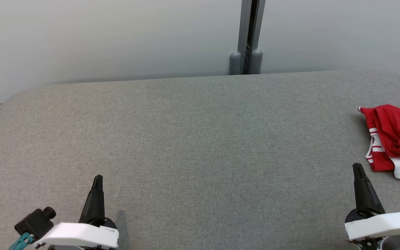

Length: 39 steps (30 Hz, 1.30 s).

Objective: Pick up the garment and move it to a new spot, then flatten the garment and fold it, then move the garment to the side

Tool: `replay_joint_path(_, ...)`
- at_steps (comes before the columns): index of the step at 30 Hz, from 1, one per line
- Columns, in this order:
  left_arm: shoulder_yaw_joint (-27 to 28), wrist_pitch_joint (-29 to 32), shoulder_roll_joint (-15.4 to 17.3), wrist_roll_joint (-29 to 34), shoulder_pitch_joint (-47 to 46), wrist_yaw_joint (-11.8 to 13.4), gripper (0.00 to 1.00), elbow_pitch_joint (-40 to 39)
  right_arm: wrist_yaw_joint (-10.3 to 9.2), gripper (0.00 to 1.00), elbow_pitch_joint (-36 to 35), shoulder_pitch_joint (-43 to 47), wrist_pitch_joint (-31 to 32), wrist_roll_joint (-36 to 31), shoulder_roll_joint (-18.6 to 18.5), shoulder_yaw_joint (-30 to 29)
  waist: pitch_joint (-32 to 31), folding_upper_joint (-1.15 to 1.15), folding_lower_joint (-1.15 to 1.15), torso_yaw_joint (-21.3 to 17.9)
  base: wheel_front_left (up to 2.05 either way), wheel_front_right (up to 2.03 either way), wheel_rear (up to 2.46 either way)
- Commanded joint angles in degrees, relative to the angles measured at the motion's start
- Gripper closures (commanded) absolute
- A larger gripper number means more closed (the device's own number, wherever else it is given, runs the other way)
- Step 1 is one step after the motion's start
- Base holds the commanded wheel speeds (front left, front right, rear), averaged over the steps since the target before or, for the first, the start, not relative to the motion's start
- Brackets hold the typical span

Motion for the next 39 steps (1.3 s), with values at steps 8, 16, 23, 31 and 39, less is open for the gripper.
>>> replay_joint_path(8, 1.13, 1.54, 0.75, -7.1, -2.66, -1.27, 1.0, 0.13, 0.0, 1.0, -0.08, -1.54, 1.7, 8.27, -0.85, -0.77, -0.14, 0.0, 0.0, -0.21, 0.0, 0.0, 0.0)
replay_joint_path(16, 1.84, 2.87, 0.94, -12.38, -3.34, -2.02, 1.0, 0.72, 0.0, 1.0, 0.25, -1.7, 3.07, 14.53, -1.02, -1.22, -0.26, 0.0, 0.0, -0.41, 0.0, 0.0, 0.0)
replay_joint_path(23, 2.35, 3.8, 1.05, -16.08, -3.83, -2.52, 1.0, 1.08, 0.0, 1.0, 0.5, -1.84, 4.1, 18.92, -1.16, -1.52, -0.36, 0.0, 0.0, -0.55, 0.0, 0.0, 0.0)
replay_joint_path(31, 3.02, 5.07, 1.17, -20.69, -4.34, -3.14, 1.0, 1.5, 0.0, 1.0, 0.83, -2.0, 5.3, 24.38, -1.28, -1.97, -0.48, 0.0, 0.0, -0.75, 0.0, 0.0, 0.0)
replay_joint_path(39, 3.76, 6.3, 1.27, -25.49, -4.99, -3.78, 1.0, 2.0, -0.01, 1.0, 1.16, -2.13, 6.58, 30.0, -1.41, -2.46, -0.62, 0.0, 0.0, -0.98, 0.0, 0.0, 0.0)
